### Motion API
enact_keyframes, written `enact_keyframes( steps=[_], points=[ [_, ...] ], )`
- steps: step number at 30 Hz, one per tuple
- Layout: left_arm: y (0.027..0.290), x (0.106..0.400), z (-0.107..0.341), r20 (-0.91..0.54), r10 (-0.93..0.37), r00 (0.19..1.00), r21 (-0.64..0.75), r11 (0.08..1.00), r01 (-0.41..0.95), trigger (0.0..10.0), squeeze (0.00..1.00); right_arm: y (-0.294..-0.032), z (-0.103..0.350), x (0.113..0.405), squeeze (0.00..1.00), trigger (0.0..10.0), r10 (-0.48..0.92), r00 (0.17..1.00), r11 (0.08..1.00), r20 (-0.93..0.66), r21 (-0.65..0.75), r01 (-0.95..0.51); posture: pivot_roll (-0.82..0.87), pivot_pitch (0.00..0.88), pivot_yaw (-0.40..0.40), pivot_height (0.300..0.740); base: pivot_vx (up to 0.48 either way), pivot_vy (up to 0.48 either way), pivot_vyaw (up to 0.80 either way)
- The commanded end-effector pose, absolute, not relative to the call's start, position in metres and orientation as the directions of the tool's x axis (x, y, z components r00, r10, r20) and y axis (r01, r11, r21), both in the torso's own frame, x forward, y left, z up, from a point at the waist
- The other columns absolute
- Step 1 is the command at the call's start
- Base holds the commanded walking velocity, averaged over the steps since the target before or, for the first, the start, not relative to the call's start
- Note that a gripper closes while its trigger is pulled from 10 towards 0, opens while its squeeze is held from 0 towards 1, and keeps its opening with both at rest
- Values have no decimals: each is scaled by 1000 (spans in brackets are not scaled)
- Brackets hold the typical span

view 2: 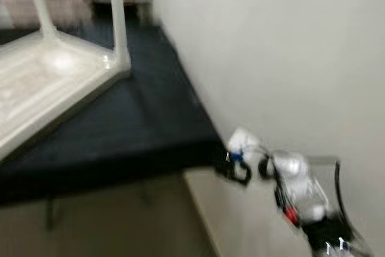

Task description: Building children table

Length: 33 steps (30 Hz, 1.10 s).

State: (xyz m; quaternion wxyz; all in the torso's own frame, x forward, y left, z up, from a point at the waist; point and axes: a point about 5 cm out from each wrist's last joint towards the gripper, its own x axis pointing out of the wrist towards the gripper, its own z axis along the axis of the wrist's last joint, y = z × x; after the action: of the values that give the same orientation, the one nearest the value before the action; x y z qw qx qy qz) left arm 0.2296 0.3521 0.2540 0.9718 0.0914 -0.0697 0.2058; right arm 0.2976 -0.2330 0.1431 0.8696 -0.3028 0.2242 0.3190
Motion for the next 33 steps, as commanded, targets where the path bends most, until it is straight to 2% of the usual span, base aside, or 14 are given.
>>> enact_keyframes(
  steps=[1, 3, 4, 14, 19, 23, 24, 26, 27, 29, 30, 31, 32, 33],
  points=[
    [349, 233, 256, 204, 407, 890, 206, 871, -445, 10000, 129, -232, 140, 296, 361, 10000, 424, 685, 605, -592, -378, -701, -54, 97, -81, 740, 0, 0, 0],
    [348, 235, 257, 210, 407, 889, 201, 872, -447, 10000, 129, -231, 140, 296, 361, 10000, 425, 685, 605, -592, -377, -702, -54, 97, -81, 740, 0, 0, 0],
    [349, 236, 257, 218, 415, 883, 194, 869, -456, 10000, 1000, -231, 140, 296, 361, 10000, 426, 684, 604, -593, -376, -703, -55, 99, -82, 740, 0, 0, 0],
    [350, 231, 278, 345, 478, 808, 205, 801, -562, 10000, 1000, -233, 138, 293, 361, 10000, 427, 677, 603, -600, -369, -707, -57, 102, -83, 740, 0, 0, 0],
    [336, 220, 310, 513, 457, 726, 219, 749, -626, 10000, 1000, -230, 141, 294, 361, 10000, 468, 664, 585, -583, -359, -727, -50, 103, -88, 740, 0, 0, 0],
    [332, 217, 314, 538, 465, 703, 212, 733, -647, 10000, 1000, -229, 142, 294, 361, 10000, 478, 661, 581, -578, -357, -732, -49, 104, -90, 740, 0, 0, 0],
    [332, 213, 315, 544, 503, 671, 188, 707, -682, 10000, 698, -226, 143, 295, 361, 10000, 499, 658, 578, -564, -348, -738, -47, 104, -90, 740, 0, 0, 0],
    [332, 213, 315, 544, 503, 671, 188, 707, -682, 10000, 698, -226, 143, 295, 361, 10000, 499, 658, 578, -564, -348, -738, -47, 104, -90, 740, 0, 0, 0],
    [334, 207, 313, 539, 544, 643, 159, 683, -712, 10000, 0, -220, 146, 296, 361, 10000, 534, 661, 584, -526, -335, -739, -48, 105, -88, 740, 0, 0, 0],
    [334, 207, 313, 539, 544, 643, 159, 683, -712, 10000, 0, -220, 146, 296, 361, 10000, 534, 661, 584, -526, -335, -739, -48, 105, -88, 740, 0, 0, 0],
    [339, 200, 310, 516, 592, 619, 108, 672, -732, 10000, 0, -212, 150, 297, 333, 10000, 576, 670, 604, -469, -307, -735, -43, 109, -85, 740, 0, 0, 0],
    [347, 190, 308, 502, 629, 594, 75, 652, -754, 10000, 0, -207, 153, 297, 47, 10000, 602, 676, 619, -424, -288, -731, -40, 110, -85, 740, 0, 0, 0],
    [347, 190, 308, 502, 629, 594, 75, 652, -754, 10000, 0, -207, 153, 297, 47, 10000, 602, 676, 619, -424, -288, -731, -40, 110, -85, 740, 0, 0, 0],
    [353, 183, 308, 498, 647, 578, 56, 641, -766, 10000, 0, -203, 154, 297, 0, 10000, 615, 680, 627, -398, -276, -728, -36, 111, -85, 740, 0, 0, 0]
  ],
)
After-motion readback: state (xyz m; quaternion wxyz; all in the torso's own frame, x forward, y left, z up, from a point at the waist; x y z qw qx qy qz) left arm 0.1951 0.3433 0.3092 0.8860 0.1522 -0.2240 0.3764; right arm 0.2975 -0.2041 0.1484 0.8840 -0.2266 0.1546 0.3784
